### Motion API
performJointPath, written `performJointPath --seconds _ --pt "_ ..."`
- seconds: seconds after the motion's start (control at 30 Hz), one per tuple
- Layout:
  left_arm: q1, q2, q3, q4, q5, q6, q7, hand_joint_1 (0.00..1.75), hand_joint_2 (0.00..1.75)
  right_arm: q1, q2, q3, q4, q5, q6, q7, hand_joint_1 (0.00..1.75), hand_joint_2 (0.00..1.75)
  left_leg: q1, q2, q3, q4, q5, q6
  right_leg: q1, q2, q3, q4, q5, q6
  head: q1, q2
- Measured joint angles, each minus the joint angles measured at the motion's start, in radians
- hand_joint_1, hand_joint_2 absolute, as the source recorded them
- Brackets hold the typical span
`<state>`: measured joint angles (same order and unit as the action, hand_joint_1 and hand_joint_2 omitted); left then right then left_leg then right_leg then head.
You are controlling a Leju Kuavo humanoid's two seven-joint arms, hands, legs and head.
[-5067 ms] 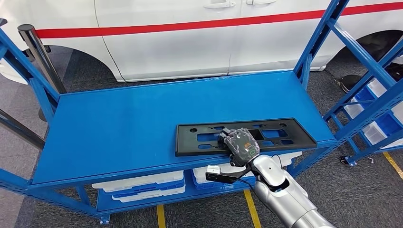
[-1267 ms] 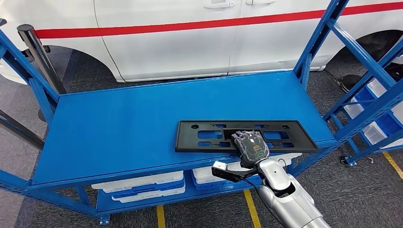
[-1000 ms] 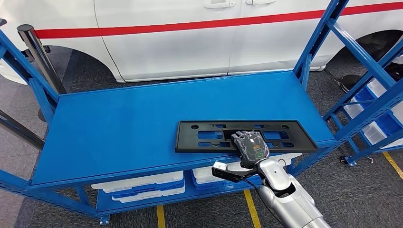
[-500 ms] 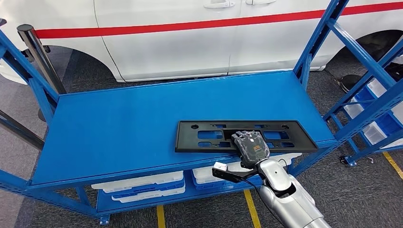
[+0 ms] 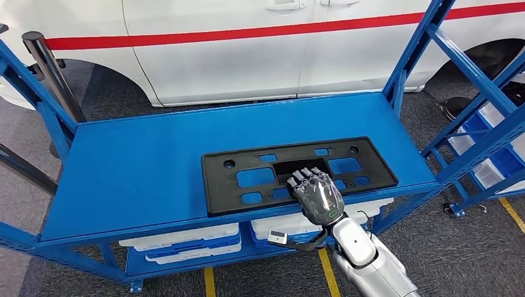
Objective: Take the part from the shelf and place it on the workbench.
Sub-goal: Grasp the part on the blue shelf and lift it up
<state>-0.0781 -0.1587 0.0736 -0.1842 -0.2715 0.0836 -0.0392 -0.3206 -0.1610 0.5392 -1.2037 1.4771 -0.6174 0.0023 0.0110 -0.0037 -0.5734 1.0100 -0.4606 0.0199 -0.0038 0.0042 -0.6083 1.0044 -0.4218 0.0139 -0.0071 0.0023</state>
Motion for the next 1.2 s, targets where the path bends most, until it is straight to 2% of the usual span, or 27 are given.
performJointPath --seconds 0.57,0.67,0.77,0.8,0.83,0.9,0.93,0.97,1.0,1.03,1.07,1.1,1.13,1.2 --pt "-0.005 0.0 0.0 0.0 -0.022 -0.011 0.008 0.0 1.75 0.008 0.002 0.013 -0.003 0.03 -0.026 -0.005 1.75 1.75 -0.006 0.0 -0.001 0.003 -0.003 0.004 -0.005 0.0 0.0 -0.001 0.0 0.001 0.0 0.0" --pt "-0.006 0.0 0.0 0.0 -0.022 -0.011 0.009 0.0 1.75 0.008 0.002 0.014 -0.003 0.016 -0.025 -0.01 1.75 1.75 -0.008 -0.001 -0.002 0.005 -0.004 0.009 -0.009 0.0 0.001 -0.001 0.001 0.006 0.0 0.0" --pt "-0.007 -0.001 0.0 0.0 -0.022 -0.011 0.009 0.0 1.75 0.008 0.002 0.014 -0.004 -0.028 -0.025 -0.033 1.75 1.75 -0.004 0.001 0.003 -0.004 0.008 0.02 -0.01 0.0 0.001 0.003 -0.004 0.017 0.0 0.0" --pt "-0.007 -0.002 0.0 0.0 -0.023 -0.011 0.009 0.0 1.75 0.008 0.002 0.014 -0.005 -0.043 -0.025 -0.04 1.75 1.75 -0.001 0.003 0.005 -0.01 0.014 0.024 -0.011 0.0 -0.007 0.024 -0.022 0.02 0.0 0.0" --pt "-0.008 -0.003 0.0 0.0 -0.025 -0.011 0.009 0.0 1.75 0.009 0.002 0.014 -0.006 -0.053 -0.025 -0.045 1.75 1.75 0.003 0.004 0.007 -0.014 0.018 0.027 -0.011 0.0 -0.022 0.064 -0.052 0.023 0.0 0.0" --pt "-0.009 -0.004 0.0 0.0 -0.028 -0.011 0.009 0.0 1.75 0.012 0.002 0.015 -0.008 -0.061 -0.025 -0.048 1.75 1.75 0.003 0.006 0.005 -0.015 0.019 0.029 -0.016 0.0 -0.074 0.195 -0.124 0.03 0.001 0.0" --pt "-0.009 -0.004 0.0 0.0 -0.029 -0.011 0.009 0.0 1.75 0.014 0.002 0.015 -0.008 -0.063 -0.024 -0.049 1.75 1.75 0.003 0.006 0.004 -0.014 0.019 0.029 -0.019 0.0 -0.097 0.253 -0.146 0.034 0.001 0.0" --pt "-0.009 -0.005 0.0 0.0 -0.03 -0.011 0.009 0.0 1.75 0.018 0.002 0.016 -0.008 -0.065 -0.024 -0.049 1.75 1.75 0.004 0.006 0.002 -0.012 0.019 0.028 -0.022 -0.001 -0.106 0.281 -0.148 0.037 0.001 0.0" --pt "-0.008 -0.005 0.0 0.0 -0.03 -0.011 0.009 0.0 1.75 0.02 0.002 0.016 -0.008 -0.066 -0.024 -0.049 1.75 1.75 0.005 0.005 0.001 -0.009 0.019 0.027 -0.026 -0.001 -0.095 0.269 -0.131 0.039 0.001 0.0" --pt "-0.008 -0.006 0.0 0.0 -0.03 -0.011 0.009 0.0 1.75 0.022 0.002 0.016 -0.008 -0.068 -0.024 -0.049 1.75 1.75 0.008 0.005 -0.001 -0.005 0.017 0.024 -0.03 -0.002 -0.066 0.22 -0.101 0.042 0.001 0.0" --pt "-0.008 -0.006 0.0 0.0 -0.03 -0.011 0.009 0.0 1.75 0.023 0.002 0.016 -0.008 -0.07 -0.024 -0.049 1.75 1.75 0.01 0.004 -0.003 0.001 0.015 0.019 -0.033 -0.003 -0.027 0.147 -0.075 0.045 0.001 0.0" --pt "-0.009 -0.007 0.0 0.0 -0.03 -0.011 0.009 0.0 1.75 0.023 0.002 0.016 -0.009 -0.072 -0.025 -0.049 1.75 1.75 0.011 0.003 -0.006 0.006 0.013 0.012 -0.032 -0.001 0.007 0.087 -0.054 0.044 0.001 0.0" --pt "-0.009 -0.008 0.0 0.0 -0.03 -0.011 0.009 0.0 1.75 0.023 0.002 0.016 -0.009 -0.073 -0.025 -0.049 1.75 1.75 0.012 0.001 -0.008 0.01 0.013 0.004 -0.029 0.001 0.028 0.047 -0.043 0.041 0.001 0.0" --pt "-0.01 -0.008 0.0 0.0 -0.03 -0.011 0.009 0.0 1.75 0.024 0.002 0.016 -0.011 -0.074 -0.025 -0.05 1.75 1.75 0.01 -0.001 -0.013 0.012 0.017 -0.011 -0.021 0.005 0.031 0.032 -0.039 0.026 0.0 0.0"
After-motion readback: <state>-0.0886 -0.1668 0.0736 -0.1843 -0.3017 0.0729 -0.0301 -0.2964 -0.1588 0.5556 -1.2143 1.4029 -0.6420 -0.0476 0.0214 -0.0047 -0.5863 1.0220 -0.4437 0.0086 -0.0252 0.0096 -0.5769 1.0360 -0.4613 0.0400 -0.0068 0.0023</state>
